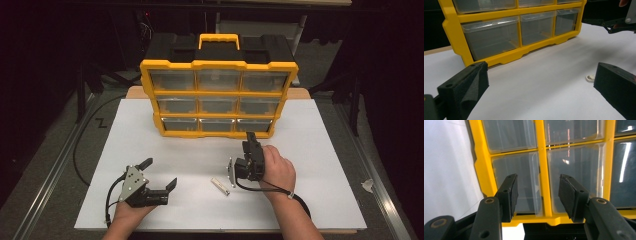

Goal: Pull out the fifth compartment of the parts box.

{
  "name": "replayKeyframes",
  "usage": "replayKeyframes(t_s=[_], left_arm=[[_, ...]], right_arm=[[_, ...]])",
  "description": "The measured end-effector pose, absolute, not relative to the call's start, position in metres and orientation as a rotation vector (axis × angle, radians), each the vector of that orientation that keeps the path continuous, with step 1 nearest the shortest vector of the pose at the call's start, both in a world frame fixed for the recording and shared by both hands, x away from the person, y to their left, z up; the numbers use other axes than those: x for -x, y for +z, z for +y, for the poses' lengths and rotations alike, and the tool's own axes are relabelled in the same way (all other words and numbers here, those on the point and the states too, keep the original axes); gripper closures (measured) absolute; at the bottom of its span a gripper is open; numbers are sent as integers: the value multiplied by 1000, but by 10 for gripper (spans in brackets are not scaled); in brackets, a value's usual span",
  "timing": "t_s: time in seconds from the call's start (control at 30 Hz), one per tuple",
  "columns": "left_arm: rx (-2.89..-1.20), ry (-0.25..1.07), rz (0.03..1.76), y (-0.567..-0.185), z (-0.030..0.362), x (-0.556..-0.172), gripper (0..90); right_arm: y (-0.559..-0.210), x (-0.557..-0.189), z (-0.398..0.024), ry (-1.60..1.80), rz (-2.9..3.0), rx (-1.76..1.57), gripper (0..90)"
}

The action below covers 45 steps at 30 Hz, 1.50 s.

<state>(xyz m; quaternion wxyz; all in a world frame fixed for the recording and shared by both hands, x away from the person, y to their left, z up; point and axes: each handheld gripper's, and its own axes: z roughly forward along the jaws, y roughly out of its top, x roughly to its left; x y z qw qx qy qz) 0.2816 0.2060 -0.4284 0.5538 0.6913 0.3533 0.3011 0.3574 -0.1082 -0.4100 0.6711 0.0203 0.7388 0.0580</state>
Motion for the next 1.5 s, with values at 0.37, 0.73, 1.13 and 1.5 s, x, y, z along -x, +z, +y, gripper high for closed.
replayKeyframes(t_s=[0.37, 0.73, 1.13, 1.5], left_arm=[[-1635, 708, 832, -428, 206, -281, 3], [-1629, 696, 824, -428, 206, -281, 3], [-1626, 691, 820, -428, 206, -280, 3], [-1625, 686, 822, -428, 206, -280, 3]], right_arm=[[-396, -362, -98, 159, 1623, -34, 523], [-384, -369, -89, 161, 1617, -29, 555], [-369, -382, -78, 186, 1597, -28, 568], [-359, -393, -68, 172, 1603, -24, 601]])
